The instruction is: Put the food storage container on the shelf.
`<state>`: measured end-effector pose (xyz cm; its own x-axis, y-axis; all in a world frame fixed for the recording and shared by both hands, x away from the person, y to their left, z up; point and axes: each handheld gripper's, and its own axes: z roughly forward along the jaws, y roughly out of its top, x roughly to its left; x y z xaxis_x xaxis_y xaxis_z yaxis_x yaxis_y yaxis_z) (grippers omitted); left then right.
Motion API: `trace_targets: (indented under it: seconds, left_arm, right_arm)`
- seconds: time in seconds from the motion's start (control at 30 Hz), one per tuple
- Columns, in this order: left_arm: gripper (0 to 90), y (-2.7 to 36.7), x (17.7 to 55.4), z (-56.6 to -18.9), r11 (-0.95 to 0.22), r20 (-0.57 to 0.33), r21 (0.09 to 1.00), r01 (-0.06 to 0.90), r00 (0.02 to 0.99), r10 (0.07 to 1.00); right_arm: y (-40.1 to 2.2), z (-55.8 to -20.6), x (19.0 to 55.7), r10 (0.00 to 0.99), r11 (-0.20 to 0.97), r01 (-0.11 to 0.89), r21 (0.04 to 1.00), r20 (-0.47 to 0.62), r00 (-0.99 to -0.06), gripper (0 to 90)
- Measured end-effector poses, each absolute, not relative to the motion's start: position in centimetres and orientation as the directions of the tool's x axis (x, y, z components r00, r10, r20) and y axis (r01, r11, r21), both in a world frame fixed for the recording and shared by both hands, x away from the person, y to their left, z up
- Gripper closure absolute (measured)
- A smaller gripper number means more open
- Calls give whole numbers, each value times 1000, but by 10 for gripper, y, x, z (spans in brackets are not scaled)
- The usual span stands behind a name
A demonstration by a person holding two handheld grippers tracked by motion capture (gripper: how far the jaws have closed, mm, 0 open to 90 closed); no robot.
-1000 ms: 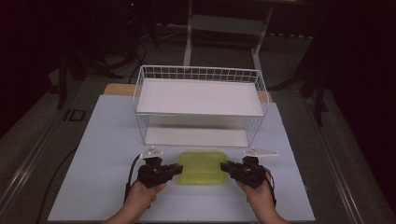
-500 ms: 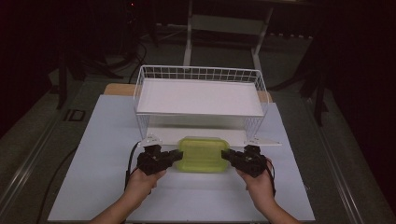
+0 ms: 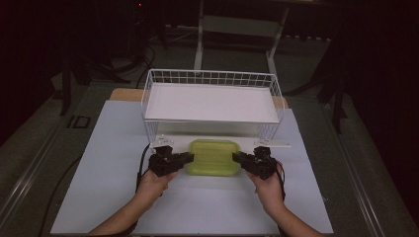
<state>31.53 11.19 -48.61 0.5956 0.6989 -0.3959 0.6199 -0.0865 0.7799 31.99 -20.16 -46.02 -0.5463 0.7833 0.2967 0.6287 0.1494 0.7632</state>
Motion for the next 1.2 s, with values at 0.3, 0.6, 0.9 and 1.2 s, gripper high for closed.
trace_targets:
  seconds: [0.3,0.6,0.9,1.2]
  left_arm:
    - [801,111,333,-498,-102,-368,777,621,580,727]
    - [798,112,350,-503,-86,-381,764,640,555,739]
    - [795,109,354,-508,-93,-372,770,631,563,738]
    - [767,110,360,-509,-83,-362,789,608,570,737]
  right_arm:
    - [-197,-474,336,800,147,633,760,285,-528,760]
    - [-192,-476,350,808,152,608,780,255,-530,763]
    - [-193,-490,360,818,138,629,765,270,-508,748]
    - [-191,-490,366,830,135,598,790,240,-504,725]
